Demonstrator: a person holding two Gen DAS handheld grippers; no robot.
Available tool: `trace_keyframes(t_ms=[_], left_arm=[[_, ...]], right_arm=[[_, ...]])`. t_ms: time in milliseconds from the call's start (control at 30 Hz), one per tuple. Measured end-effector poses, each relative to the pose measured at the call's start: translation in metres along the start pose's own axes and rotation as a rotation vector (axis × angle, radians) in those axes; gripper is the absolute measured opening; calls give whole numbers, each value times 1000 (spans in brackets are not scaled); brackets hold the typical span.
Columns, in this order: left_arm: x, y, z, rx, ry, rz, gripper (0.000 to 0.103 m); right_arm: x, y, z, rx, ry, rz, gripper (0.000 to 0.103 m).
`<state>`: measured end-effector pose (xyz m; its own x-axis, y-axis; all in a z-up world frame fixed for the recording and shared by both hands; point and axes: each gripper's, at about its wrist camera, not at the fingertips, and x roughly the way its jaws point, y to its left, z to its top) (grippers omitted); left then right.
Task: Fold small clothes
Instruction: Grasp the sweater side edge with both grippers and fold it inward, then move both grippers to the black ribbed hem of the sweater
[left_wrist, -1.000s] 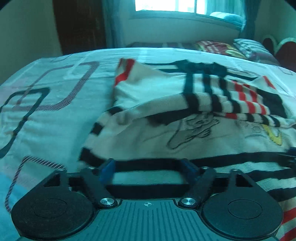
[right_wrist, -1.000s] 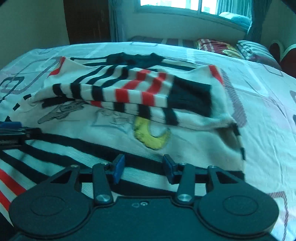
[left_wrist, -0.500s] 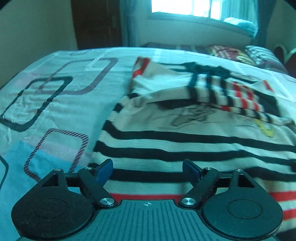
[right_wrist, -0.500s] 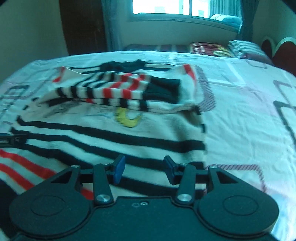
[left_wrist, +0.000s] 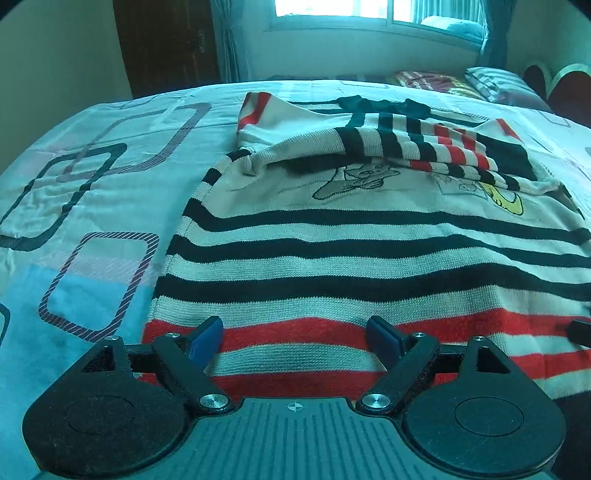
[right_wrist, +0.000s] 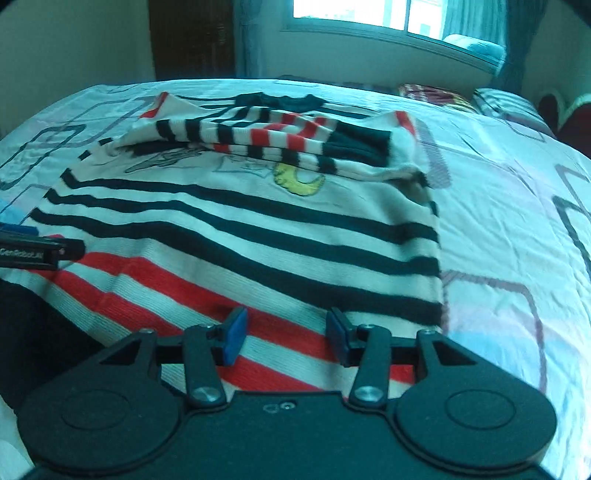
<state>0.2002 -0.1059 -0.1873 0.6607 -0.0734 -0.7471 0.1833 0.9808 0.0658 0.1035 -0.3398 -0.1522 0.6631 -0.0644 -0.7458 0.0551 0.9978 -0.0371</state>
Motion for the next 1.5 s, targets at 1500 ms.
trace_keyframes(t_ms=[1500], left_arm=[[-63, 77, -79, -17, 57, -292, 75]], right_arm=[[-76, 5, -86, 365, 49, -204, 64]])
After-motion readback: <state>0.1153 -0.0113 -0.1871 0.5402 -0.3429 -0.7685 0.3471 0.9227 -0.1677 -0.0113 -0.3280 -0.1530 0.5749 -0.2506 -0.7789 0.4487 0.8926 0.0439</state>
